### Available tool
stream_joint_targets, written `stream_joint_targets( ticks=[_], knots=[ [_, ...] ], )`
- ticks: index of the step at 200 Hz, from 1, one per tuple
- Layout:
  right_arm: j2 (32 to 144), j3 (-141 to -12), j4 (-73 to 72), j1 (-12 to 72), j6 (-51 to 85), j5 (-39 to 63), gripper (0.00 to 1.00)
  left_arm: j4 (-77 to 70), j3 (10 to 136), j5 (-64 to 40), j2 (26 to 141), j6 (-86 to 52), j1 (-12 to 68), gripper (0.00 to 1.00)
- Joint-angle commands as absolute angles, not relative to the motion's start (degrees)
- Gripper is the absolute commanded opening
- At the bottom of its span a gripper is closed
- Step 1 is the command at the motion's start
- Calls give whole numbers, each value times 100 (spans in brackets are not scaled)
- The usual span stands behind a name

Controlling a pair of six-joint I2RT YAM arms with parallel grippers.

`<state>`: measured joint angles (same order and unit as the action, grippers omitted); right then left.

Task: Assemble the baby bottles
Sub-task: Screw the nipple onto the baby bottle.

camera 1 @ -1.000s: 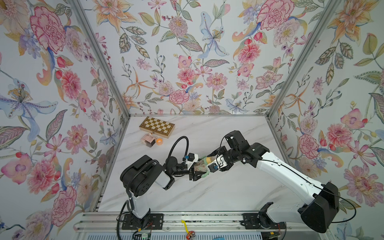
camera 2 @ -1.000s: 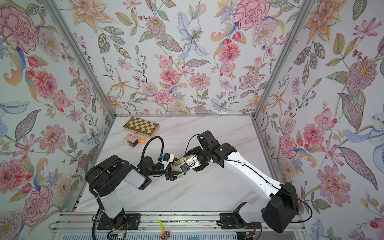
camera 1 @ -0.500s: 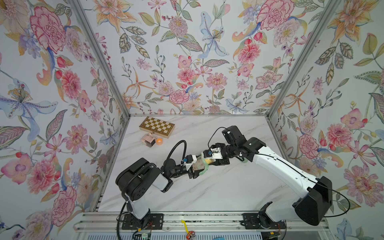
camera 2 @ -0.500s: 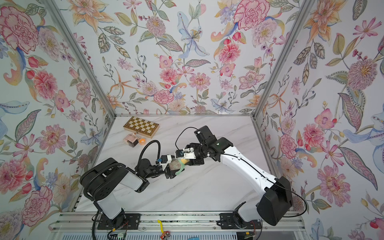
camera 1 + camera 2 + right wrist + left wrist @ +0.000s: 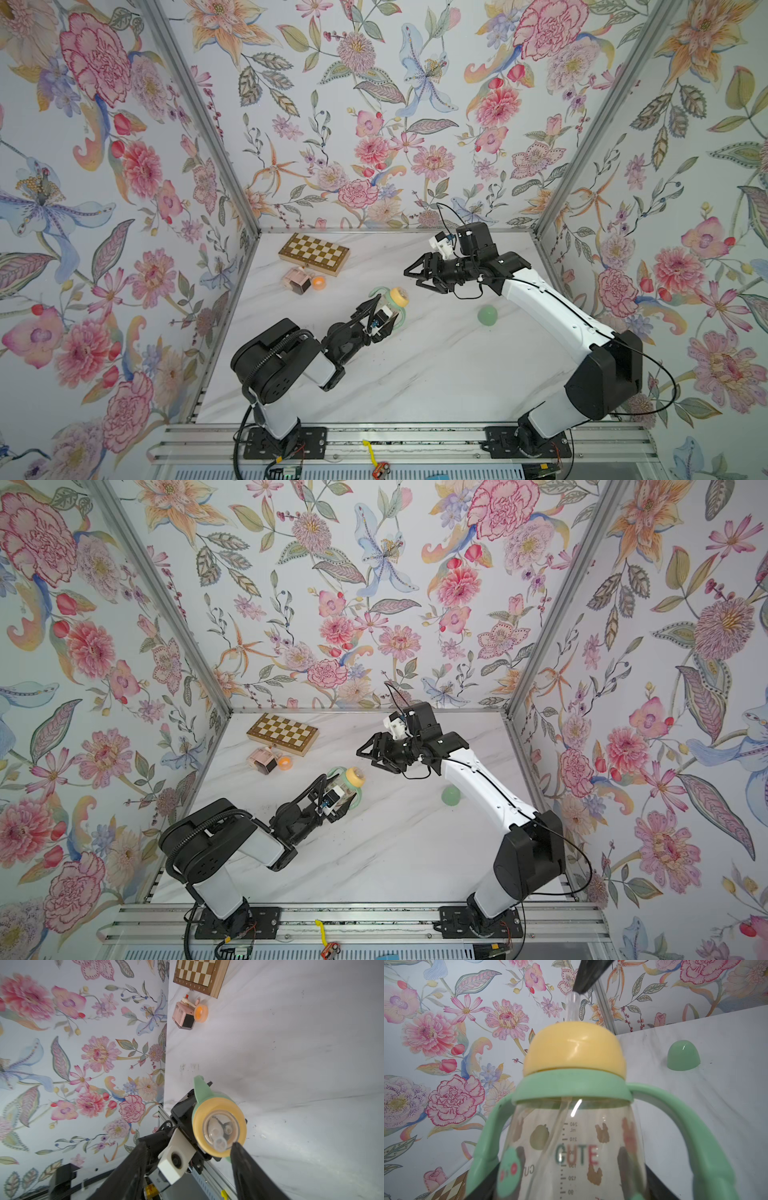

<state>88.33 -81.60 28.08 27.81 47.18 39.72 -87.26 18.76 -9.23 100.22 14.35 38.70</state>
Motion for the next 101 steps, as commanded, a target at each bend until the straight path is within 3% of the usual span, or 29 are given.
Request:
stream_joint_targets(
  ticks=[1,18,34,48,61,101],
  knots=[
    [8222,-7996,2465,2506,4851,4213,70,-9842,1819,-1214,9793,1291,3933,0],
    [8024,-8073,2827,2290,3153,4288,69,-9748,1802,-1779,9588,892,3903,0],
    [7759,-8225,3660,2503,-214,4010,69,-9795,1883,-3021,9459,-13,3693,0],
    [7041,-7366,3740,2814,-3263,3771,74,-10021,1957,-3770,9457,-571,3645,0],
    [6404,-6480,3295,3037,-5113,3227,85,-10043,2091,-4412,9495,-954,3622,0],
    [6422,-6171,2893,3089,-7207,2516,87,-9689,2325,-4921,9671,-1177,3621,0]
  ],
)
